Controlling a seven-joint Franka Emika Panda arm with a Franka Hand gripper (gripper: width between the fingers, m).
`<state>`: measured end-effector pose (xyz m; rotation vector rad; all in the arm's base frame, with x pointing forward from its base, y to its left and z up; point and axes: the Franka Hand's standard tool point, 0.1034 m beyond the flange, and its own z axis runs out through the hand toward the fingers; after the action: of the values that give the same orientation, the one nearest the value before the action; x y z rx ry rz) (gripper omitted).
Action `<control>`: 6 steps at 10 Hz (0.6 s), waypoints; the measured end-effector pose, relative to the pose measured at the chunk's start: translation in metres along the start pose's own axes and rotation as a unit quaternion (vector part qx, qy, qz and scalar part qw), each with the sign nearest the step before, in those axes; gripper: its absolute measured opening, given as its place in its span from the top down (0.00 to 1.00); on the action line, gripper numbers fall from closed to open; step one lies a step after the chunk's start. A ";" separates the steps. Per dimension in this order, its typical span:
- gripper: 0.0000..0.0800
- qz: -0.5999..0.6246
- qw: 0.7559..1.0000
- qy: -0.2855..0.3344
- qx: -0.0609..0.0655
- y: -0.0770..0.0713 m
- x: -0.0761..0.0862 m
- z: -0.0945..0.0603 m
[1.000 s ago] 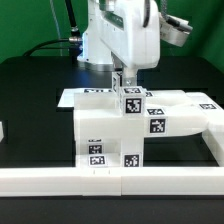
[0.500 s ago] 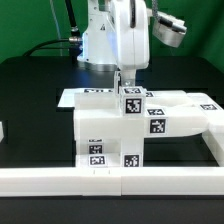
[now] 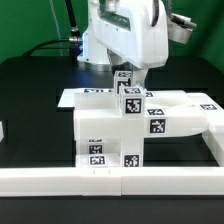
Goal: Assemble chair
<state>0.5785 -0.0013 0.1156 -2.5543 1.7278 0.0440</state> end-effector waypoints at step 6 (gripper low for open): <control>0.19 -0.296 0.955 0.010 -0.026 0.003 -0.001 0.000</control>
Offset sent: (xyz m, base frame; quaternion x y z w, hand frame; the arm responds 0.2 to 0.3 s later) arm 0.0017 -0.0010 0.0047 -0.0263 0.0064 -0.1990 0.9796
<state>0.5757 -0.0012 0.1151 -2.9976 0.9064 0.0357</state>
